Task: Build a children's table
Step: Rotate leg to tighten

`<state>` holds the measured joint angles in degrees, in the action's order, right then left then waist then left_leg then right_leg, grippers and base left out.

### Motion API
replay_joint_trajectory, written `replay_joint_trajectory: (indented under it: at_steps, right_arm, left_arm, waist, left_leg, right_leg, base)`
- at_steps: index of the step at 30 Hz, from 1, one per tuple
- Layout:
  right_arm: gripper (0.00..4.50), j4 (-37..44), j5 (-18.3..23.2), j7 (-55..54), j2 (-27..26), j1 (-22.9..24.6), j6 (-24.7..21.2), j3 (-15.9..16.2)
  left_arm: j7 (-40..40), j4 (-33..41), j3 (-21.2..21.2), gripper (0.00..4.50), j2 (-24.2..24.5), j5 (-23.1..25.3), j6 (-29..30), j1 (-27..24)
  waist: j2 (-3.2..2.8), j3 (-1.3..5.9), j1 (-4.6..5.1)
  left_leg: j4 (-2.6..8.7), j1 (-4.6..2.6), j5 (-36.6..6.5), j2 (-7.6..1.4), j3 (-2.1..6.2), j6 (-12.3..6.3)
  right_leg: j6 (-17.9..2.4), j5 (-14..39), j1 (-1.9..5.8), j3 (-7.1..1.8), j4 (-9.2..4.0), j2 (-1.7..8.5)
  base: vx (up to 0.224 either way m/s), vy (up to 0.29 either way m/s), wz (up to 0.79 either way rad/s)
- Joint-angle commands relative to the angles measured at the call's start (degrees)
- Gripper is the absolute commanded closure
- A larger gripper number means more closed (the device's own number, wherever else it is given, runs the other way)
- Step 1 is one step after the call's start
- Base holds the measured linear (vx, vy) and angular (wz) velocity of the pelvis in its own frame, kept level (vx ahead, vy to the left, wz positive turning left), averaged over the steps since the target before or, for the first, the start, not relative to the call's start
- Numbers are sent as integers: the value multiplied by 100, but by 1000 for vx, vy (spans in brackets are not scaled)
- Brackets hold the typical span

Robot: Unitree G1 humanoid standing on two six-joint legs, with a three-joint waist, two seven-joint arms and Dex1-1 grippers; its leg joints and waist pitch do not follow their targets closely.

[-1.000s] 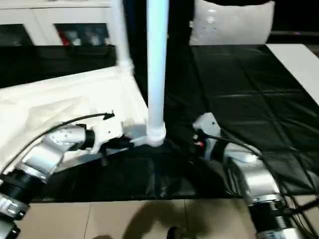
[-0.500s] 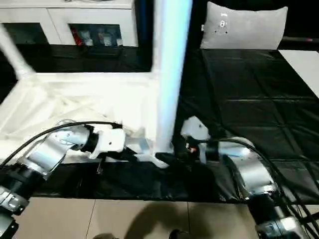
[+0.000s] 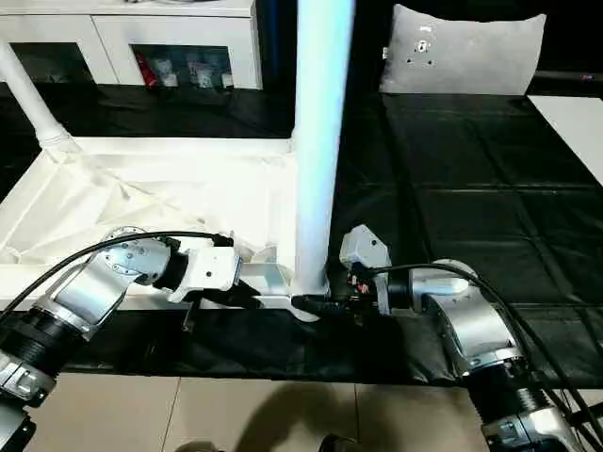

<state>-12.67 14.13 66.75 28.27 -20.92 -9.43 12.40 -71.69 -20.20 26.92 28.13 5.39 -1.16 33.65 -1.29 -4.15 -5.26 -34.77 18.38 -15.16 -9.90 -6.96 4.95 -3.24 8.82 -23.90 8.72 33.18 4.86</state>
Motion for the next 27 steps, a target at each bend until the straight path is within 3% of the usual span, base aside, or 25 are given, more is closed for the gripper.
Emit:
replay_joint_trajectory:
  at_steps: [1,9,15,22,27]
  right_arm:
    - [161,-18,73,134,-16,-23,-87,49]
    - [186,170,56,-108,-119,222,-474,125]
    - [189,128,71,-309,-227,225,-815,111]
    - [189,-79,48,-502,-299,99,-1221,92]
    - [189,-168,-28,-840,-404,166,-1430,13]
  left_arm:
    - [-269,-80,374,450,-9,198,-118,-114]
    - [-269,-50,307,450,-17,115,3,-208]
    - [-323,6,321,450,9,101,47,-234]
    - [-358,28,323,450,8,91,68,-240]
    - [-342,97,268,450,4,23,185,-304]
  waist:
    - [72,440,27]
    - [66,443,31]
    - [63,426,58]
    - [57,431,69]
    - [62,413,88]
  left_leg:
    - [331,149,810,-275,-28,-904]
    - [337,140,827,-293,-21,-895]
    - [369,132,492,-273,-37,-706]
    - [380,125,465,-287,-29,-647]
    - [403,122,214,-281,-44,-536]
  right_leg:
    - [-844,1224,472,-416,-276,432]
    - [-837,1200,462,-412,-269,424]
    - [-709,1581,477,-404,-344,422]
    - [-822,1325,481,-415,-310,418]
    - [-743,1595,488,-413,-362,423]
  base:
    - [0,0,0]
    - [0,0,0]
    - [0,0,0]
    - [0,0,0]
    - [0,0,0]
